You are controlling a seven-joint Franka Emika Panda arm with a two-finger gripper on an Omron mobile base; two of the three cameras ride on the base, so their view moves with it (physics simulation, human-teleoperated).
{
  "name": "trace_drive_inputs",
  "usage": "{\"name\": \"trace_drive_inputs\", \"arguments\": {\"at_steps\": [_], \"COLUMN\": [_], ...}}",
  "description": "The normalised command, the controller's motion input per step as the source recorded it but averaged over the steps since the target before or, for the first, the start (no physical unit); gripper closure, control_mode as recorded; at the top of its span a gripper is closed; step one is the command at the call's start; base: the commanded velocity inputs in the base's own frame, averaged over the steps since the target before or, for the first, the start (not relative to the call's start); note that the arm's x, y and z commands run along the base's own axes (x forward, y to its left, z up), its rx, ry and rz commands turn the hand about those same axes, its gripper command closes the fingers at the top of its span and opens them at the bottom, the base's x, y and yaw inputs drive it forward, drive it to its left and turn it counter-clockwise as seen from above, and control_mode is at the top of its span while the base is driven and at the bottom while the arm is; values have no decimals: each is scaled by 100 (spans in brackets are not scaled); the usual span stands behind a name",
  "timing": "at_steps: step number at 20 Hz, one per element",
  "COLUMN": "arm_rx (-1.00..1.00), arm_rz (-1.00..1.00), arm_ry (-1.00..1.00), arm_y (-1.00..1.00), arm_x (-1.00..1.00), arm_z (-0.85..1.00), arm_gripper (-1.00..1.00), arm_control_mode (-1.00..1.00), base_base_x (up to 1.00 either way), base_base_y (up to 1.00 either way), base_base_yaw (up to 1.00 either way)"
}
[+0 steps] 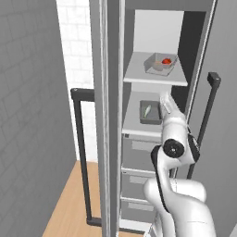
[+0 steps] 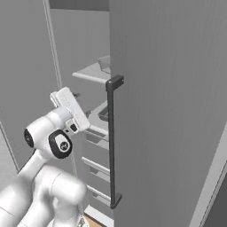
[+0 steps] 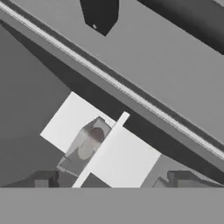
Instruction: Take the meat container that has the fish and place it on the second highest rack of the freezer. Then take the vegetable container that has the tomato and potato and place it on the highest rack of the freezer.
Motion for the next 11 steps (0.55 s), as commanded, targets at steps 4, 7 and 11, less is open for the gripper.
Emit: {"name": "trace_drive_inputs", "arguments": {"at_steps": [4,7,11], "arm_rx": [-2,10,0], "arm_rz": [0,-8,0], "arm_ry": [-6,-29,-7], "arm_y": [9,-21,0], "arm_x": [-100,-67,-11], "arm_z": [-92,13,-2], "arm_gripper": [-100,-100,-100], "arm_control_mode": [-100,-100,-100], "base_base_x": [0,0,0], "base_base_y": [0,0,0], "base_base_yaw": [0,0,0]}}
